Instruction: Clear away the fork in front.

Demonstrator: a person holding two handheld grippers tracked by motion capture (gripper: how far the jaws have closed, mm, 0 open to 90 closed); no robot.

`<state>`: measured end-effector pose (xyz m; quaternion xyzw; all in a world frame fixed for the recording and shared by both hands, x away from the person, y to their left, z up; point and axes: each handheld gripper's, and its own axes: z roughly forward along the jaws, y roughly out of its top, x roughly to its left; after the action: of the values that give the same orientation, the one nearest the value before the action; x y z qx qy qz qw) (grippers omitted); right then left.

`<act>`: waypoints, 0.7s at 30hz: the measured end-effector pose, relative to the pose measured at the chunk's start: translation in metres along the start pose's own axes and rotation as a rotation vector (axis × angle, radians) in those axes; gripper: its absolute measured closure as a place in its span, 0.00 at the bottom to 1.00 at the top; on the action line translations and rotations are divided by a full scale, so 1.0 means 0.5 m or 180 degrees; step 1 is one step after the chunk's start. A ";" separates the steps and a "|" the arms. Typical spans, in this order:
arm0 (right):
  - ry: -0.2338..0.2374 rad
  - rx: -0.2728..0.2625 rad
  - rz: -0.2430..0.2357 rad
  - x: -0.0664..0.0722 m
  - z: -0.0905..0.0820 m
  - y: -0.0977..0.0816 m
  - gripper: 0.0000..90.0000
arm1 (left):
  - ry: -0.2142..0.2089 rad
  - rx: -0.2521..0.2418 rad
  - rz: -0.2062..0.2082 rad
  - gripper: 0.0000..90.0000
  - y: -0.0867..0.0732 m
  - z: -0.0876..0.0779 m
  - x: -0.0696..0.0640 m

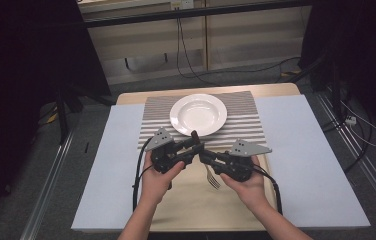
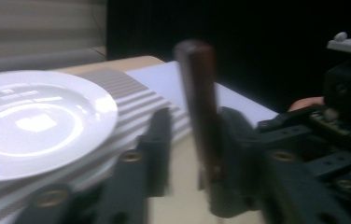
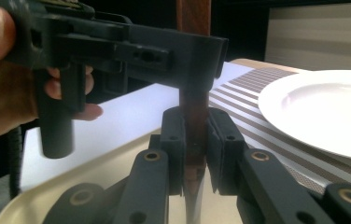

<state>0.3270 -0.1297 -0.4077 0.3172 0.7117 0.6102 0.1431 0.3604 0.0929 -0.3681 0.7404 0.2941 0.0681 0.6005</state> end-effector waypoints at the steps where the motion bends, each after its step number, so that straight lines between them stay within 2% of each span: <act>1: -0.0010 -0.0020 -0.0017 0.000 0.000 -0.001 0.86 | -0.0032 0.0012 0.0020 0.84 0.002 0.000 -0.001; 3: -0.0031 -0.0048 -0.0118 0.002 -0.005 0.000 0.83 | -0.0145 0.0001 0.0002 0.88 0.004 -0.002 -0.001; 4: -0.0031 -0.0048 -0.0118 0.002 -0.005 0.000 0.83 | -0.0125 0.0022 0.0040 0.88 0.006 -0.006 0.001; 5: -0.0084 -0.0088 -0.0242 0.004 -0.013 0.003 0.73 | -0.0114 0.0025 0.0061 0.88 0.007 -0.011 0.002; 8: -0.0063 -0.0110 -0.0264 0.001 -0.025 0.007 0.69 | -0.0142 -0.0002 0.0014 0.89 0.011 -0.034 0.015; 10: -0.0041 -0.0123 -0.0227 -0.004 -0.037 0.008 0.61 | -0.0153 0.0005 -0.0015 0.89 0.014 -0.050 0.024; 11: -0.0117 -0.0072 -0.0312 -0.008 -0.047 0.008 0.54 | -0.0148 0.0032 -0.0017 0.89 0.016 -0.058 0.027; 13: -0.0151 -0.0053 -0.0338 -0.011 -0.052 0.005 0.50 | -0.0165 0.0082 -0.0016 0.89 0.016 -0.071 0.034; 14: -0.0175 -0.0048 -0.0346 -0.015 -0.055 0.002 0.47 | -0.0179 0.0107 -0.0022 0.89 0.016 -0.077 0.037; 15: -0.0271 -0.0024 -0.0323 -0.024 -0.064 -0.006 0.43 | -0.0181 0.0126 -0.0034 0.89 0.015 -0.083 0.041; 16: -0.0271 -0.0024 -0.0323 -0.024 -0.064 -0.006 0.43 | -0.0187 0.0137 -0.0041 0.89 0.014 -0.090 0.045; 18: -0.0373 0.0007 -0.0257 -0.038 -0.076 -0.014 0.38 | -0.0185 0.0169 -0.0035 0.89 0.012 -0.103 0.051; 21: -0.0414 -0.0002 -0.0228 -0.046 -0.084 -0.015 0.37 | -0.0205 0.0197 -0.0094 0.89 0.007 -0.119 0.061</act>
<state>0.3172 -0.1771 -0.4103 0.3304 0.7116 0.5830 0.2109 0.3597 0.1587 -0.3566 0.7560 0.2875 0.0262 0.5874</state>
